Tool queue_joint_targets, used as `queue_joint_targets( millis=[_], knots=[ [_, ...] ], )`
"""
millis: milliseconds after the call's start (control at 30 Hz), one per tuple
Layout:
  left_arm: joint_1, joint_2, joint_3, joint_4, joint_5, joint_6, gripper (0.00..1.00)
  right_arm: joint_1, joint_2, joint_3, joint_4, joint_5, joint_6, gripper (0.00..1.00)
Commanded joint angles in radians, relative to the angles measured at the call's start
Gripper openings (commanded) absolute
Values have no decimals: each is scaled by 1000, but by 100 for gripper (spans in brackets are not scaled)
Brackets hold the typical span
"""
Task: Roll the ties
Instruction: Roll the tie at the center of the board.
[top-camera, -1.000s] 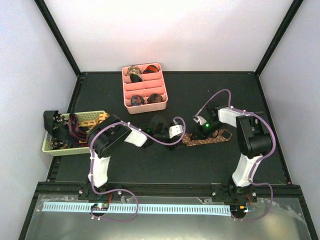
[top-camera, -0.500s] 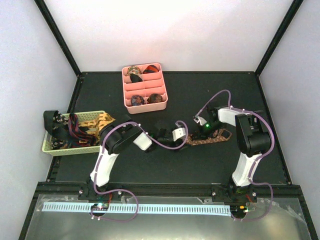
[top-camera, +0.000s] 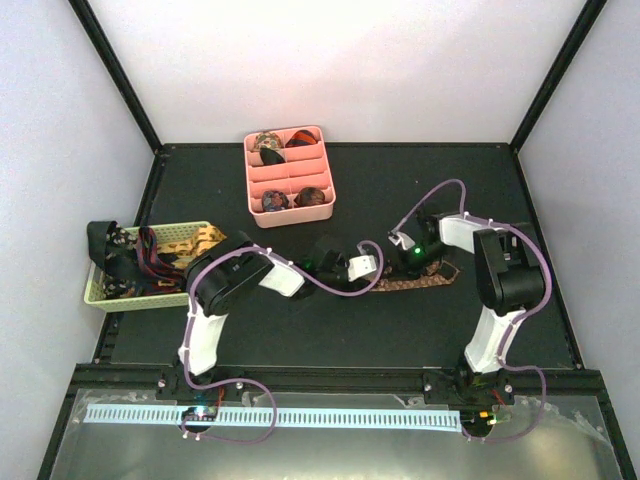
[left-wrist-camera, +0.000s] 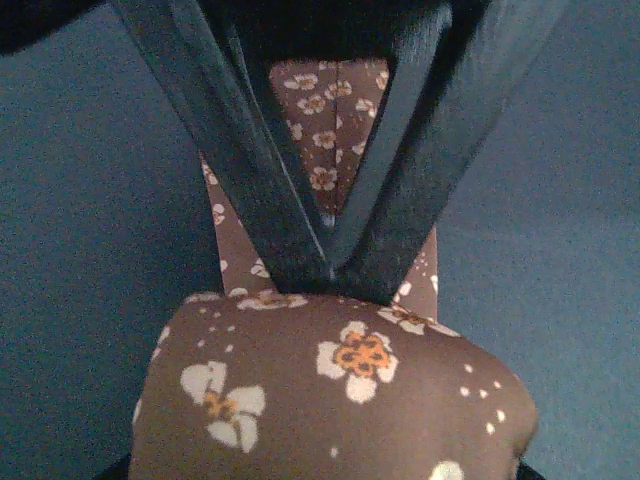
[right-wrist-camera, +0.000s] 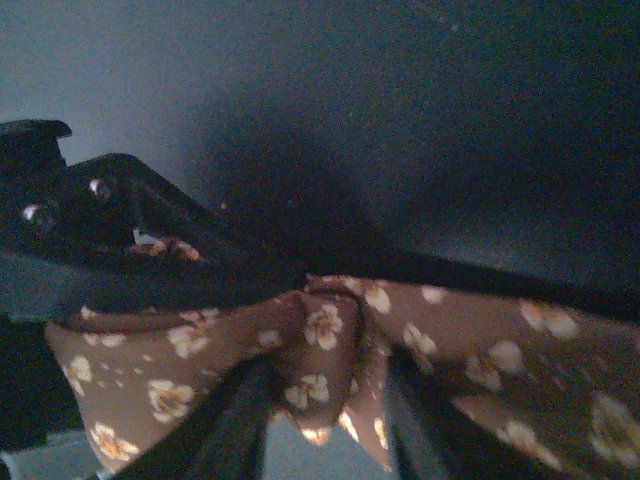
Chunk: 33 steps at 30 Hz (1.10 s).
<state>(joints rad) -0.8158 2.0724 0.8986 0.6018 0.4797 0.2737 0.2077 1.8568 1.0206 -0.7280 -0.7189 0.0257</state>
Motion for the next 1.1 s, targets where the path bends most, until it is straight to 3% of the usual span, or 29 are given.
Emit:
queue_joint_targets(
  millis=[0, 133, 300, 433, 667, 1067],
  knots=[
    [-5, -19, -28, -347, -92, 117, 30, -23, -30, 15, -89, 60, -64, 43],
    [-5, -30, -20, -415, -96, 132, 30, -31, -74, 40, -129, -10, -94, 48],
    [-6, -19, -6, -436, -84, 134, 30, -27, -105, 30, -57, -85, -29, 56],
    [-5, -5, -5, -438, -90, 144, 31, -49, -58, 114, -75, 108, -41, 50],
    [-5, 9, -9, -428, -87, 145, 31, -134, -42, 190, -128, 339, -143, 52],
    [-5, 19, 3, -416, -85, 133, 30, -76, -19, 123, -59, 515, -220, 53]
  ],
)
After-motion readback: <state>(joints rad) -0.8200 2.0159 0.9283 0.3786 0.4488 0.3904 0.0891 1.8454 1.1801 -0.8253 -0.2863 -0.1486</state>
